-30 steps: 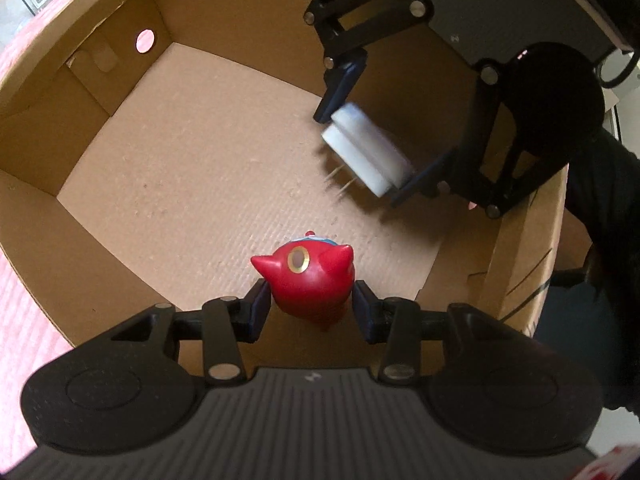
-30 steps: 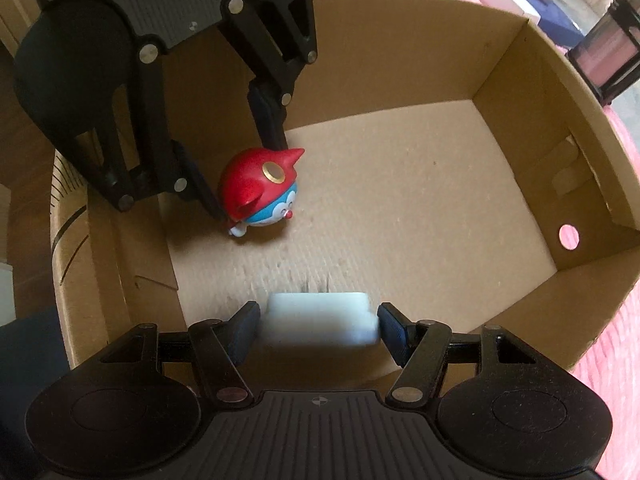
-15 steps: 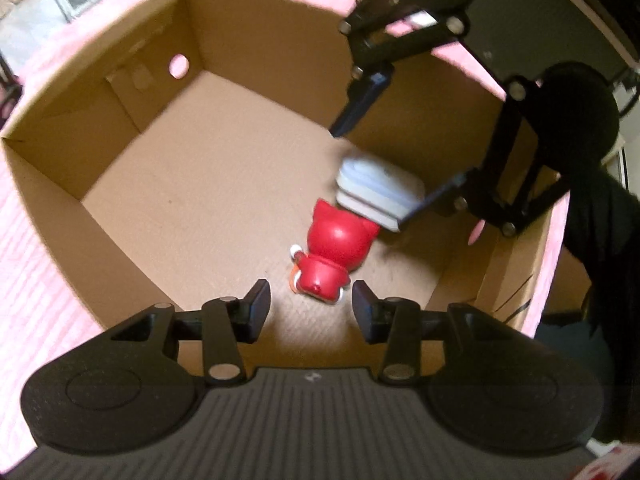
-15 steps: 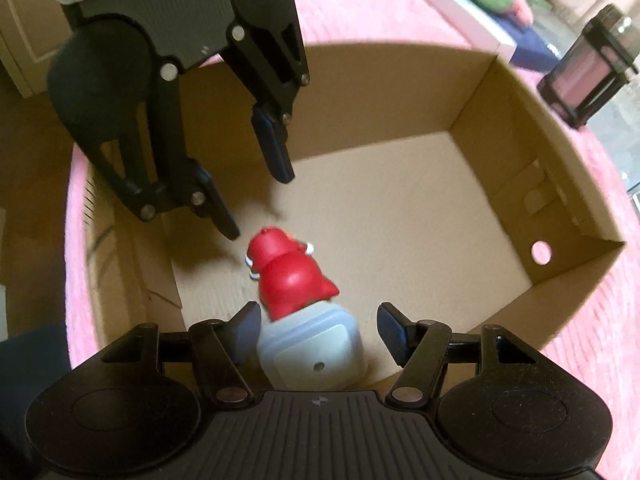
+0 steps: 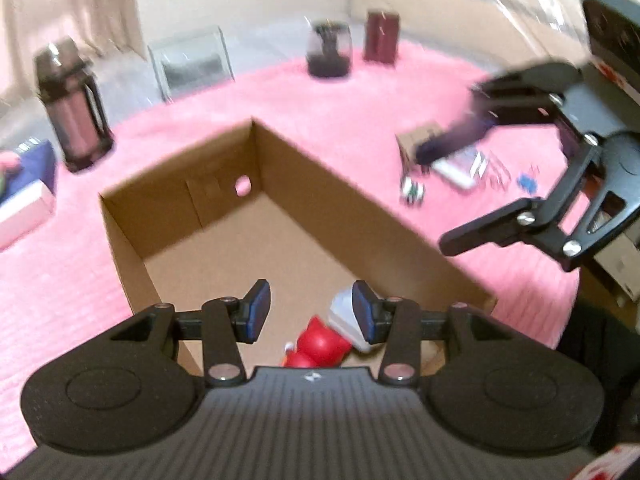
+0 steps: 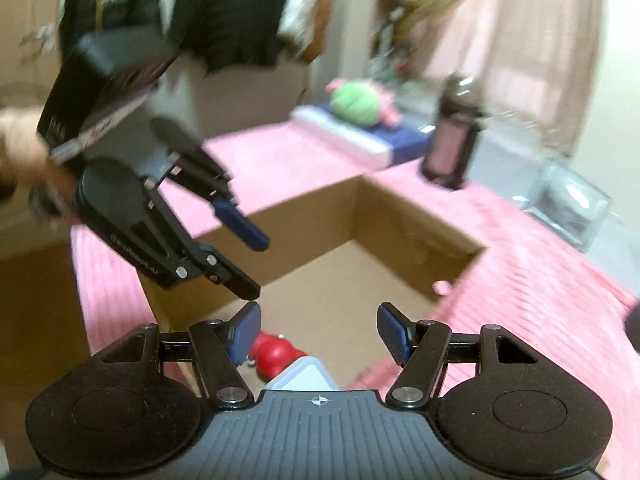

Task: Organize rigid objects
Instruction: 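Move both open tools back over the remaining items on the blanket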

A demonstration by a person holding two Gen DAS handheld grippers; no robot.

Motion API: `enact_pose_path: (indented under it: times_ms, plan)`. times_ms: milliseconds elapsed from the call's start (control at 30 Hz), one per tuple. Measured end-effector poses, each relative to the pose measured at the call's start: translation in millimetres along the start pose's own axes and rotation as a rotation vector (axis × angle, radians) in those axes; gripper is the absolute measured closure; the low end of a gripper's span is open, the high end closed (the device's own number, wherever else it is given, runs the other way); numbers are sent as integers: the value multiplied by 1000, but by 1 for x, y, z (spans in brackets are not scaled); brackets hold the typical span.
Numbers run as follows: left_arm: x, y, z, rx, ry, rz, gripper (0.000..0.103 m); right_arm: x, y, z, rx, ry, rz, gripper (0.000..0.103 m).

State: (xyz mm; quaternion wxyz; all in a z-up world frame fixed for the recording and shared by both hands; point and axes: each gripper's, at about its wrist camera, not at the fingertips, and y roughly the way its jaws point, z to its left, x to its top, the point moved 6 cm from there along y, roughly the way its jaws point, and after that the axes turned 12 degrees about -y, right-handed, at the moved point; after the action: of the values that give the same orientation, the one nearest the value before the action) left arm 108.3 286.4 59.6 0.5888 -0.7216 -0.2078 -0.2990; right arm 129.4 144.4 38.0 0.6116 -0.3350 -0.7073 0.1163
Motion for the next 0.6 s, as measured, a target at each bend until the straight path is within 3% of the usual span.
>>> enact_pose_path:
  times_ms: [100, 267, 333, 467, 600]
  plan:
    - [5, -17, -26, 22, -24, -91, 63, -10, -36, -1, -53, 94, -69, 42]
    - [11, -38, -80, 36, -36, -239, 41, -47, -96, -8, -193, 245, -157, 40]
    - [11, -43, -103, 22, -52, -291, 37, -68, -119, -9, -255, 307, -180, 32]
    - [10, -42, -141, -17, -109, -357, 21, -121, -159, -5, -384, 401, -182, 21]
    - [3, -26, -180, -55, -161, -366, 18, -181, -197, -3, -502, 463, -126, 19]
